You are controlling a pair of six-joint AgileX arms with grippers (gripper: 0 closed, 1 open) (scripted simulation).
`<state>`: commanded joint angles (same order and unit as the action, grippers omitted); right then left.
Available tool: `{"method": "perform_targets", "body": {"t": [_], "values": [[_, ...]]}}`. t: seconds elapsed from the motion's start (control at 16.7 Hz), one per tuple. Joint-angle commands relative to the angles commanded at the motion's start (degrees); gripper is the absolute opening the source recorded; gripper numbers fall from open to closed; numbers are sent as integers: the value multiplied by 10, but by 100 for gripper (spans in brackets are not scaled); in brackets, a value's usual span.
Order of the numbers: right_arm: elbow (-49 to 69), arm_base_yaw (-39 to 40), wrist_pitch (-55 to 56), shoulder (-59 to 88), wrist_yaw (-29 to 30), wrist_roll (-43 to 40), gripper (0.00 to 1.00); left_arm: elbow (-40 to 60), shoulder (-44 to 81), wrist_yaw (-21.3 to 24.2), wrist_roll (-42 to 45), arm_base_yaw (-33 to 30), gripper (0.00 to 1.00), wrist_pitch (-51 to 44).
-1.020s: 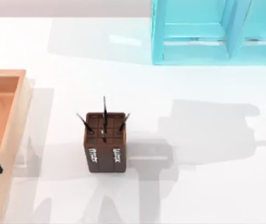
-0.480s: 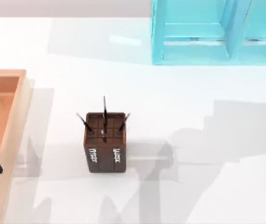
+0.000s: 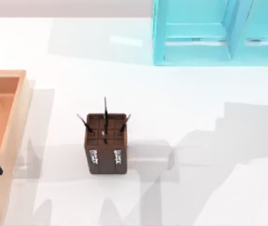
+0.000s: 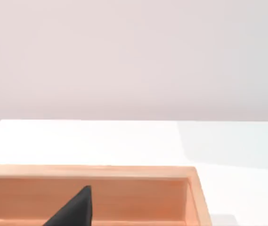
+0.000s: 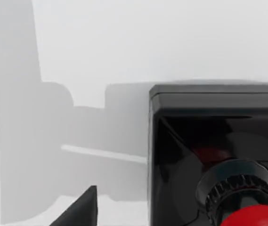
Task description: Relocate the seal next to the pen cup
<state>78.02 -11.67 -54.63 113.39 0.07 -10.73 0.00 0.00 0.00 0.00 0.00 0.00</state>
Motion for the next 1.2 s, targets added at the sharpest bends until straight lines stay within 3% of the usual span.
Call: {"method": "perform_targets", "body": {"t": [0.66,1.2], "values": [[0,0,0,0,0,0,2,0,0,0,0,0,100,0],[0,0,0,-1,0,0,0,0,0,0,0,0,100,0]]}}
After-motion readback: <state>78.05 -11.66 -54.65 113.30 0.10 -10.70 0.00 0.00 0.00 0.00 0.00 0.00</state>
